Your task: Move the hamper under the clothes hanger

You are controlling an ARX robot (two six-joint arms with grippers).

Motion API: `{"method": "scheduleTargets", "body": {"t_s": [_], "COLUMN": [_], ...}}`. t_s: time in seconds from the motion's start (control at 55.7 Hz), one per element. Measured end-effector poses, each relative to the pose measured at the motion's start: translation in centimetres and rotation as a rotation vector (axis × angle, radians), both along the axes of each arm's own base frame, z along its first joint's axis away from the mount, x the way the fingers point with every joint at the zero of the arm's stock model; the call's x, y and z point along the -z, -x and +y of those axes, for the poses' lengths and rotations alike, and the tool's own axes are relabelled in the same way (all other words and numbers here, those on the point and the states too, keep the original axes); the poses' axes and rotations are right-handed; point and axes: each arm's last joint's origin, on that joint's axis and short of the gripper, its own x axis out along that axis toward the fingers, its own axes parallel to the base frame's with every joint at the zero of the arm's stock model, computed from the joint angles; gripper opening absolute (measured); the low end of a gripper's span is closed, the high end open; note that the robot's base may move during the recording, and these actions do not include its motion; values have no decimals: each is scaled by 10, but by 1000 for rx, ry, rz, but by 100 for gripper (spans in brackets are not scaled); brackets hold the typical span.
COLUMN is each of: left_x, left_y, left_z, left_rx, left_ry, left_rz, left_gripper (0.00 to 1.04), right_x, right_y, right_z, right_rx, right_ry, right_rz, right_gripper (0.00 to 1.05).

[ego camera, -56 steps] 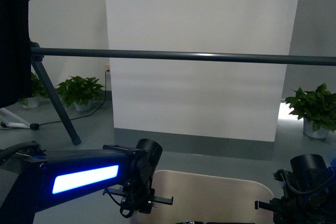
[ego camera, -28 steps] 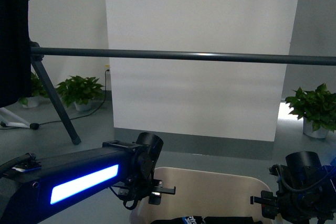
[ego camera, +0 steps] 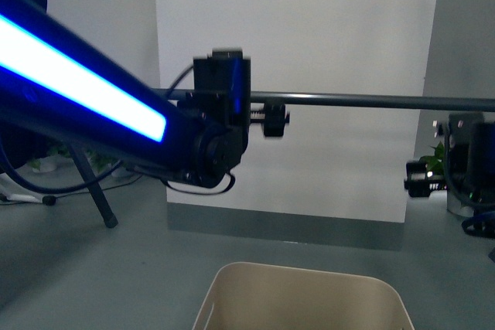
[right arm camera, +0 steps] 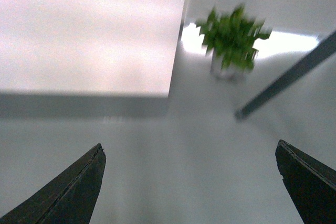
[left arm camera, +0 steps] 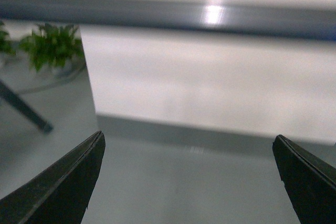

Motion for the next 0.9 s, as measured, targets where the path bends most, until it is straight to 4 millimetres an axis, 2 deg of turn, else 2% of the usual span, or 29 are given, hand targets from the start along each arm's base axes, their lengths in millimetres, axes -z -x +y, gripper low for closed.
{"method": "scheduleTargets", "body": {"t_s": [0.072, 0.144, 0.233, 0.305, 0.323, 0.359, 0.377, 0.431, 0.485, 0.503, 0.556, 0.574, 0.7, 0.772, 0.898], "left_x": [-36, -43, -27, -4, 8, 19, 30, 47, 54, 56, 56, 52, 32, 22, 34], "left_y": [27, 47, 57, 61, 65, 70, 77, 91, 101, 109, 119, 126, 156, 182, 214], "left_z": [-6, -15, -28, -30, -28, -26, -22, -10, 3, 13, 28, 38, 75, 97, 115], "left_rx": [31, 68, 109, 93, 96, 102, 107, 111, 107, 101, 93, 83, 52, 39, 60], "left_ry": [40, 72, 88, 58, 29, 6, -10, -33, -40, -42, -38, -33, -5, 11, 1], "left_rz": [-173, -265, -272, -130, -56, 4, 48, 107, 132, 139, 140, 131, 75, 36, 67], "left_gripper": [98, 98, 98, 91, 87, 84, 80, 73, 68, 64, 59, 55, 41, 28, 10], "right_x": [-44, -65, -63, -56, -50, -46, -38, -26, -20, -18, -17, -18, -28, -34, -29], "right_y": [20, 42, 55, 59, 59, 61, 65, 77, 88, 96, 107, 115, 144, 168, 198], "right_z": [15, 38, 57, 69, 71, 72, 73, 71, 68, 65, 61, 59, 50, 47, 46], "right_rx": [1, -21, -54, -97, -144, -187, -256, -312, -329, -328, -321, -318, -303, -303, -315], "right_ry": [61, 54, 41, 32, 25, 10, -11, -48, -75, -87, -98, -107, -121, -126, -129], "right_rz": [-189, -335, -404, -393, -349, -306, -218, -104, -60, -47, -40, -43, -80, -107, -95], "right_gripper": [97, 97, 97, 96, 94, 91, 87, 80, 75, 72, 66, 63, 48, 36, 18]}}
